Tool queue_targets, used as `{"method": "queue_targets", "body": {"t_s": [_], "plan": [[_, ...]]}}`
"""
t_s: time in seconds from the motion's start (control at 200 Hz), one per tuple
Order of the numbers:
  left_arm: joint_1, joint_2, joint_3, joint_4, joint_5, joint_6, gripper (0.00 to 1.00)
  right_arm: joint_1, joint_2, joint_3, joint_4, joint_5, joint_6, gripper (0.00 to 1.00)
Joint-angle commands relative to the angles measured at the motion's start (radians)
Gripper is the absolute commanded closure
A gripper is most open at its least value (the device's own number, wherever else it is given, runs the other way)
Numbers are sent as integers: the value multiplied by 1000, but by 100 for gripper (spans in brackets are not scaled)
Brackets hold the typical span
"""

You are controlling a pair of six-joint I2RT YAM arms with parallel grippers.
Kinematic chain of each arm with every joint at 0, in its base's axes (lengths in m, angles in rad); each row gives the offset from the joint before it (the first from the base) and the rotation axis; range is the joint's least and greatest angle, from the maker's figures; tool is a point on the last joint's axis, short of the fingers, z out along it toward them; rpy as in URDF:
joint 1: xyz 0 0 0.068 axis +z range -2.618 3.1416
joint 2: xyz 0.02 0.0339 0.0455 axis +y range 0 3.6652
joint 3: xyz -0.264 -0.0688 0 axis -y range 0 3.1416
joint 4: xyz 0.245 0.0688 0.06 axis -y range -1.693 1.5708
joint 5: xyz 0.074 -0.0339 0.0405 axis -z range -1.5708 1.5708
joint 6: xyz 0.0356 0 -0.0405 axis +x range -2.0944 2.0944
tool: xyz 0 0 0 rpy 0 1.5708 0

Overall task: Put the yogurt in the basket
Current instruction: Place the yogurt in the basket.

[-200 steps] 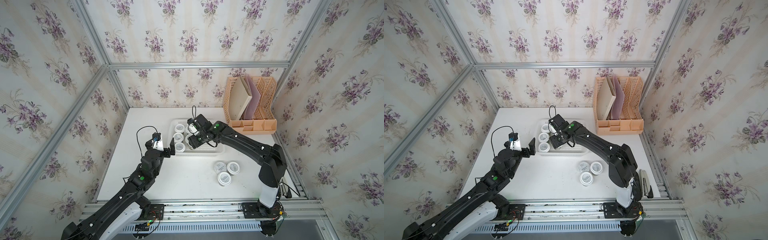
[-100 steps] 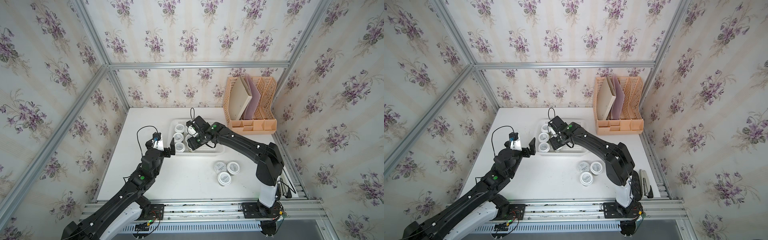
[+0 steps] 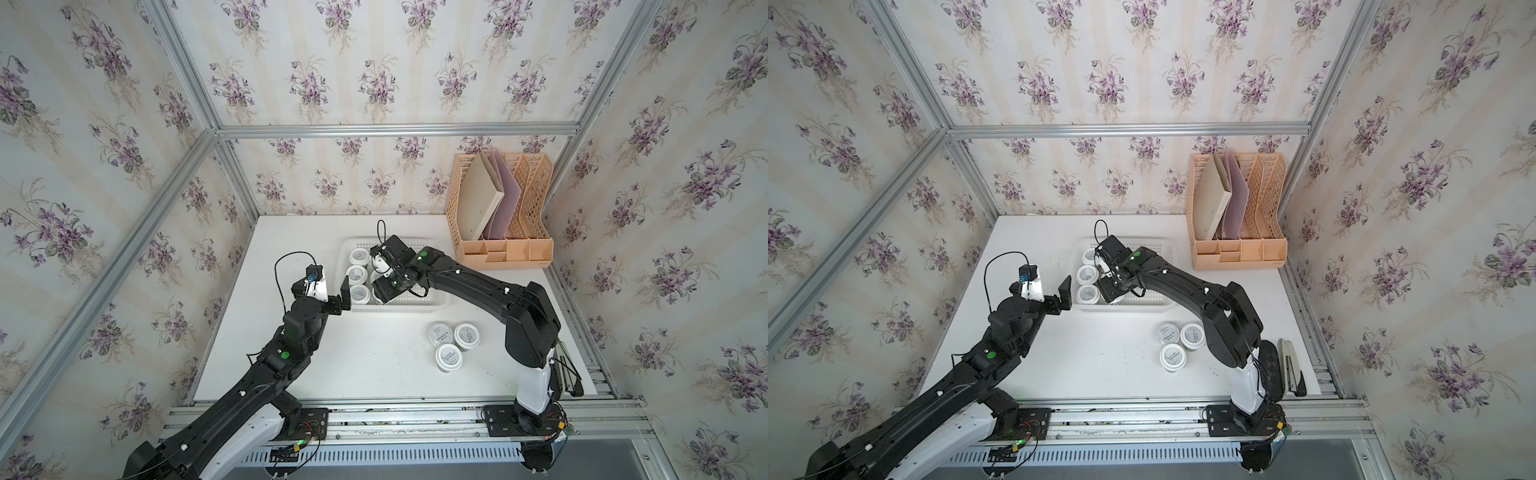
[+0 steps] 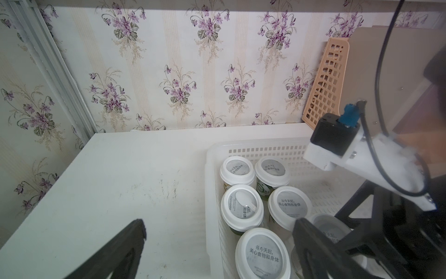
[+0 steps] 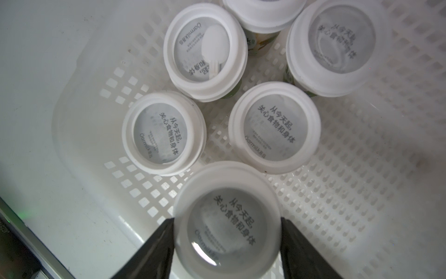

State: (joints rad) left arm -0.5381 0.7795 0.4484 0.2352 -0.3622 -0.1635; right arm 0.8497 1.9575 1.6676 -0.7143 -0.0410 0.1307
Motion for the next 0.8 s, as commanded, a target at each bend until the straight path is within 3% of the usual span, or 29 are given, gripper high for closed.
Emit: {"method": "queue_targets", "body": {"t_s": [0.0, 0.794], "plan": [[0, 1, 10, 26, 0, 4, 1, 0, 9, -2, 7, 3, -3, 31], [0, 6, 12, 26, -1, 5, 1, 5, 64, 14, -4, 24, -6, 29]]}}
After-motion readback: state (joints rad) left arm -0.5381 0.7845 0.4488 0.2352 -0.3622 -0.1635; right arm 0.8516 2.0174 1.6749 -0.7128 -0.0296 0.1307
